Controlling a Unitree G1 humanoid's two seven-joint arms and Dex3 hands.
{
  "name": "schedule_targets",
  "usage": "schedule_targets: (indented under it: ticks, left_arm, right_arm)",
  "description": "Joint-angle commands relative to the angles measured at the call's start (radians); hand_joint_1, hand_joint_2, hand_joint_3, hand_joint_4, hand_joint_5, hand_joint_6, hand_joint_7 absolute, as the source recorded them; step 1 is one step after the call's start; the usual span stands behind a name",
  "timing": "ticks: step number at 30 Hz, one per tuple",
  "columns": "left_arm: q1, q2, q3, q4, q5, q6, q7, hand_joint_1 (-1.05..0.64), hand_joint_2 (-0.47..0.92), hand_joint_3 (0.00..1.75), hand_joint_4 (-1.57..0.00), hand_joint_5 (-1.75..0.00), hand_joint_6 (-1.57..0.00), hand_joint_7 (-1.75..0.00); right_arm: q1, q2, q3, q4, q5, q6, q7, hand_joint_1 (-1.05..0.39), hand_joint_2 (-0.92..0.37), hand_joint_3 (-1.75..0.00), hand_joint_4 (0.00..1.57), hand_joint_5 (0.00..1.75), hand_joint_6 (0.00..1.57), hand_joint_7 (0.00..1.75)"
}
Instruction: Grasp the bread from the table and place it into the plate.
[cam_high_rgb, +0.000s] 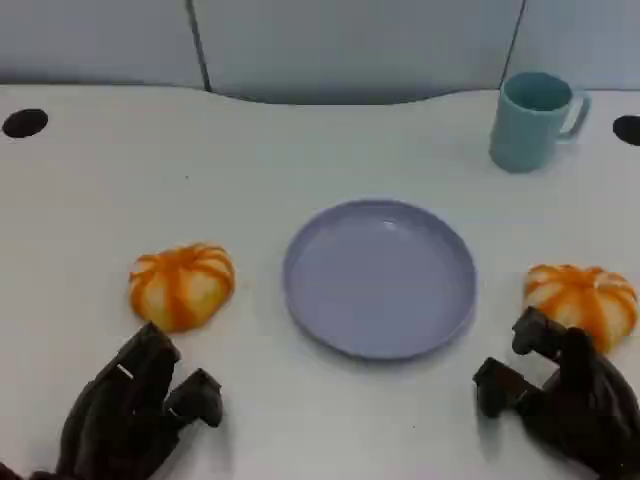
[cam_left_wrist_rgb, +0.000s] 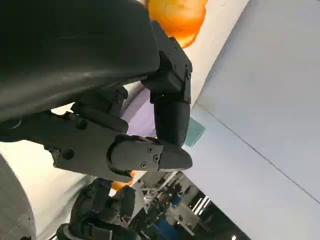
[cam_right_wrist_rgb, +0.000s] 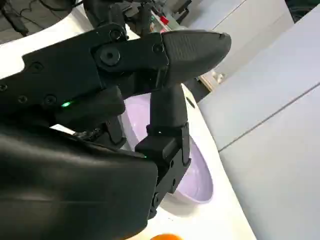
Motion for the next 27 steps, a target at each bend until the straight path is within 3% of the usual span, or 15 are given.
schedule_targets:
  ticks: [1,23,27]
  left_arm:
    - [0.024,0.01,0.002,-0.039,0.0,0.012,0.004,-0.51,0.92,0.22,-0.8,-1.75,-0.56,-1.75]
    - [0.035,0.009,0.003,-0.058,0.0,0.025,-0.008,-0.49,0.92,0.23,-0.77,-1.75,-0.51,-1.75]
    - [0.043,0.01,0.003,-0.069,0.0,0.025,-0.006,-0.5,0.92,0.22,-0.77,-1.75,-0.51,-1.75]
  right_arm:
    - [0.036,-0.013,0.003,-0.025,-0.013,0.01,-0.008,-0.59,-0.92,-0.24,0.79,1.75,0.58,1.7]
    - [0.069,-0.009,0.011,-0.09,-0.006,0.034,-0.01,-0.57,-0.92,-0.29,0.78,1.75,0.54,1.74]
    - [-0.066,-0.054,-0.032,0.092,-0.013,0.008,-0.007,-0.52,-0.92,-0.18,0.67,1.75,0.52,1.64]
